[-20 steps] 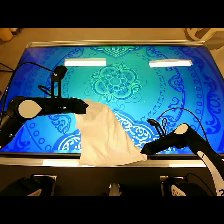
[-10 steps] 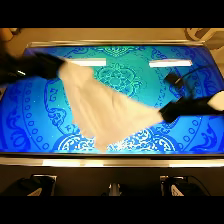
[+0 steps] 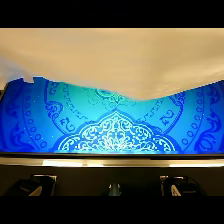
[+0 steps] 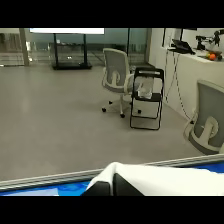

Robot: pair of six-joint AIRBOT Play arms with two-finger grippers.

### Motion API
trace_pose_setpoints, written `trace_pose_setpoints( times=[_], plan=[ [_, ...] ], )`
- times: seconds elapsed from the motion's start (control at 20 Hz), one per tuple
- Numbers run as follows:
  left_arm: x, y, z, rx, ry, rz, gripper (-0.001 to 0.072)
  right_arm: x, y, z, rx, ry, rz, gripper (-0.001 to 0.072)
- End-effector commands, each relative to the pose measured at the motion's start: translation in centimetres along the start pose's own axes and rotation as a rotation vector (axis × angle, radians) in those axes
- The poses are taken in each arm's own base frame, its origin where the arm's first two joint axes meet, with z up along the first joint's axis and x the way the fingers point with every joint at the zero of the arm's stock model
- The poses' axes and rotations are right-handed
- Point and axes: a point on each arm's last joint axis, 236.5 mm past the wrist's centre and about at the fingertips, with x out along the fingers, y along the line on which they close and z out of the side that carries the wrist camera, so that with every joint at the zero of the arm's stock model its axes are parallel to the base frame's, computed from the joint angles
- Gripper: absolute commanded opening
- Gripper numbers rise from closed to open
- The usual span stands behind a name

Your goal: Fold the shirts.

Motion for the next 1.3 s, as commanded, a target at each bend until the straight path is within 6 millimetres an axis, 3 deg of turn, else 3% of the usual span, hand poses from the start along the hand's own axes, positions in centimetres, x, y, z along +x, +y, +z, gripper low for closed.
trace_pose_setpoints(
  times=[0.0, 0.1, 0.2, 0.3, 0.4, 0.55, 0.6, 0.7, 0.8, 0.85, 0.9, 0.95, 1.0, 1.05, 1.15, 1.2, 1.25],
  plan=[
    [-0.8, 0.5, 1.4, 0.003, -0.051, 0.023, 0.0026, -0.4, 0.9, -2.9, 0.014, 0.139, 0.044, 0.0023],
    [1.4, 0.6, 1.0, 0.004, -0.048, 0.023, 0.0026, 1.1, 3.3, -7.4, 0.017, 0.34, 0.155, 0.0023],
    [5.0, 0.8, -0.9, 0.018, -0.008, 0.025, 0.0026, 2.7, 7.0, -13.6, 0.019, 0.619, 0.322, 0.0023],
    [10.6, 1.2, -6.0, 0.015, 0.123, 0.03, 0.0026, 4.1, 11.7, -19.8, 0.023, 0.852, 0.512, 0.0023],
    [16.4, 1.7, -14.7, 0.01, 0.33, 0.036, 0.0027, 5.5, 16.8, -26.1, 0.056, 0.992, 0.662, 0.0023],
    [22.4, 1.1, -31.4, -0.065, 0.673, 0.002, 0.0027, 7.3, 22.6, -35.5, 0.108, 1.088, 0.711, 0.0023],
    [23.6, 0.0, -36.9, -0.135, 0.772, -0.028, 0.0027, 7.2, 24.3, -38.5, 0.137, 1.122, 0.706, 0.0023],
    [24.3, -3.0, -45.8, -0.29, 0.958, -0.09, 0.0028, 5.5, 27.0, -42.1, 0.204, 1.201, 0.722, 0.0024],
    [24.0, -6.6, -51.7, -0.422, 1.108, -0.151, 0.0028, 4.5, 28.3, -43.5, 0.227, 1.226, 0.745, 0.0025],
    [23.7, -8.1, -53.5, -0.47, 1.157, -0.175, 0.006, 4.6, 28.3, -43.6, 0.224, 1.223, 0.742, 0.0024],
    [23.3, -9.2, -54.6, -0.51, 1.197, -0.193, 0.0243, 4.9, 28.2, -43.6, 0.214, 1.209, 0.741, 0.0024],
    [22.7, -9.3, -54.9, -0.519, 1.228, -0.198, 0.0534, 5.0, 28.2, -43.6, 0.204, 1.2, 0.745, 0.0024],
    [21.9, -8.2, -54.7, -0.499, 1.263, -0.19, 0.0661, 5.0, 28.2, -43.6, 0.196, 1.197, 0.747, 0.0024],
    [20.9, -6.0, -54.1, -0.454, 1.308, -0.163, 0.0661, 5.0, 28.1, -43.6, 0.19, 1.196, 0.75, 0.0024],
    [17.8, 0.9, -51.7, -0.359, 1.401, -0.046, 0.0659, 5.1, 28.1, -43.6, 0.185, 1.192, 0.751, 0.0024],
    [15.8, 4.1, -50.3, -0.34, 1.429, 0.024, 0.0612, 5.2, 28.1, -43.6, 0.179, 1.186, 0.754, 0.0024],
    [13.5, 7.2, -48.9, -0.334, 1.451, 0.1, 0.05, 5.2, 28.1, -43.6, 0.174, 1.18, 0.756, 0.0024]
  ],
)
